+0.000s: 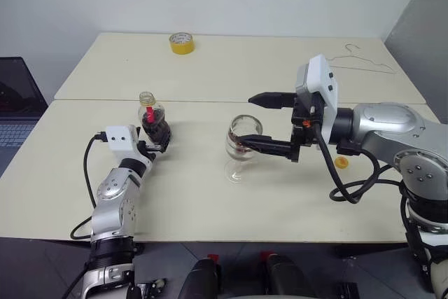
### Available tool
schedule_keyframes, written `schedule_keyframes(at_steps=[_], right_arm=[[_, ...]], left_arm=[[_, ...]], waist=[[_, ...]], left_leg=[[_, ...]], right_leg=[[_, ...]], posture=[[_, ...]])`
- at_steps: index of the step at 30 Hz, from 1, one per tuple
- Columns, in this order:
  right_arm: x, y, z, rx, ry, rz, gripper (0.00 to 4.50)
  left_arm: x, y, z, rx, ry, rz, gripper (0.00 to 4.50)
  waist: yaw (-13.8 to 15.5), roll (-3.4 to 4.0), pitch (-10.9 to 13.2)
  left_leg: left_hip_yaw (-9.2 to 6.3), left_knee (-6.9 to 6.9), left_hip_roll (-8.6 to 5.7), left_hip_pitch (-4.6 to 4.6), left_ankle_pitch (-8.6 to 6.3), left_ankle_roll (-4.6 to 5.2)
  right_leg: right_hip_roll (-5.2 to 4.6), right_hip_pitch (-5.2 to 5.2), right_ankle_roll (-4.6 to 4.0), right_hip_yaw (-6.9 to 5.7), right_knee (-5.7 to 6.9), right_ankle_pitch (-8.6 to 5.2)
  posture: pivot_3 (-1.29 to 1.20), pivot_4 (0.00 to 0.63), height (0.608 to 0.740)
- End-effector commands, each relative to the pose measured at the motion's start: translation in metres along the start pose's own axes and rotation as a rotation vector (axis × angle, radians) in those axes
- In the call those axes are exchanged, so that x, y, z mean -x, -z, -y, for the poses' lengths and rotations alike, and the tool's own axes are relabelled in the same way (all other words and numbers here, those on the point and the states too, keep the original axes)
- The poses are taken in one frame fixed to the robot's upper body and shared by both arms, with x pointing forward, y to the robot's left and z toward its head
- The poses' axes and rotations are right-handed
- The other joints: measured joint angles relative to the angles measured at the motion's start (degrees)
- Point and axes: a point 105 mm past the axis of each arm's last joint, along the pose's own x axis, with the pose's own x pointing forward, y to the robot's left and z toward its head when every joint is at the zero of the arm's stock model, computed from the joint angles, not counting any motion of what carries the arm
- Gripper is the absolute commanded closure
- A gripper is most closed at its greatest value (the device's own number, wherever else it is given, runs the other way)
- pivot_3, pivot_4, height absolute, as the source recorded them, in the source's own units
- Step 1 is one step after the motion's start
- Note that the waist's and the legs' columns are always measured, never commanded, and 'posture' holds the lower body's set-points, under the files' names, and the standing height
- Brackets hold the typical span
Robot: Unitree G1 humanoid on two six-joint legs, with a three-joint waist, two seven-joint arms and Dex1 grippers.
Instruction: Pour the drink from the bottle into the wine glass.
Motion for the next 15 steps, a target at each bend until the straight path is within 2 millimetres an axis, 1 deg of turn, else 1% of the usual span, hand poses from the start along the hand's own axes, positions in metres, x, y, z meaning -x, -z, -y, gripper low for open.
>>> schedule_keyframes(at_steps=[1,3,5,6,8,9,11,13,15], right_arm=[[0.014,-0.014,0.007,0.03,0.103,0.091,0.0],[0.021,-0.015,0.013,0.007,0.162,0.122,0.0],[0.032,-0.013,0.021,-0.035,0.242,0.151,0.0],[0.041,-0.007,0.025,-0.063,0.287,0.16,0.0],[0.061,0.013,0.028,-0.127,0.36,0.161,0.0],[0.072,0.027,0.027,-0.147,0.399,0.142,0.0],[0.086,0.053,0.022,-0.136,0.458,0.079,0.0],[0.094,0.077,0.013,-0.149,0.495,0.044,0.0],[0.097,0.094,0.004,-0.143,0.512,0.02,0.0]], left_arm=[[0.012,-0.018,-0.007,-0.074,-0.026,0.056,0.01],[0.017,-0.02,-0.009,-0.091,-0.038,0.058,0.01],[0.024,-0.022,-0.013,-0.119,-0.064,0.048,0.01],[0.027,-0.023,-0.013,-0.129,-0.07,0.047,0.01],[0.034,-0.024,-0.013,-0.13,-0.075,0.043,0.01],[0.037,-0.021,-0.011,-0.121,-0.07,0.026,0.01],[0.041,-0.013,-0.009,-0.115,-0.069,-0.015,0.01],[0.047,-0.007,-0.007,-0.117,-0.073,-0.048,0.01],[0.051,-0.004,-0.004,-0.113,-0.069,-0.067,0.01]], waist=[[0.0,0.0,0.0],[0.1,0.0,0.0],[0.1,0.0,0.0],[0.1,-0.01,0.0],[0.5,-0.09,-0.1],[1.0,-0.11,-0.1],[1.4,-0.09,-0.1],[1.5,-0.08,-0.1],[1.4,-0.07,-0.1]], left_leg=[[0.03,-0.01,0.0,0.0,0.0,0.0],[0.04,-0.01,0.0,-0.01,0.0,0.0],[0.01,-0.01,0.0,-0.01,-0.01,0.01],[-0.02,-0.01,0.02,-0.01,-0.01,0.01],[-0.01,-0.03,0.01,-0.01,-0.01,0.01],[0.03,-0.02,0.01,0.0,-0.02,0.01],[0.09,0.0,-0.02,-0.01,-0.02,0.02],[0.11,0.0,-0.04,0.02,-0.02,0.03],[0.13,-0.03,-0.02,0.1,-0.02,0.03]], right_leg=[[0.0,-0.01,0.0,0.05,-0.02,0.0],[-0.02,-0.01,0.0,0.05,-0.01,0.0],[-0.01,-0.01,0.0,0.01,0.01,0.0],[0.0,0.01,0.0,-0.01,0.0,0.0],[-0.01,0.04,0.0,0.0,-0.04,0.0],[-0.01,0.06,0.0,0.03,-0.06,0.0],[-0.04,0.07,0.01,0.08,-0.08,0.0],[-0.04,0.08,0.02,0.09,-0.06,0.0],[-0.02,0.1,0.02,0.11,0.0,0.0]], posture=[[0.0,0.15,0.74],[0.0,0.15,0.74],[0.0,0.15,0.74],[0.0,0.15,0.74],[0.0,0.15,0.74],[0.0,0.15,0.74],[0.0,0.15,0.74],[0.0,0.15,0.74],[0.0,0.15,0.74]])
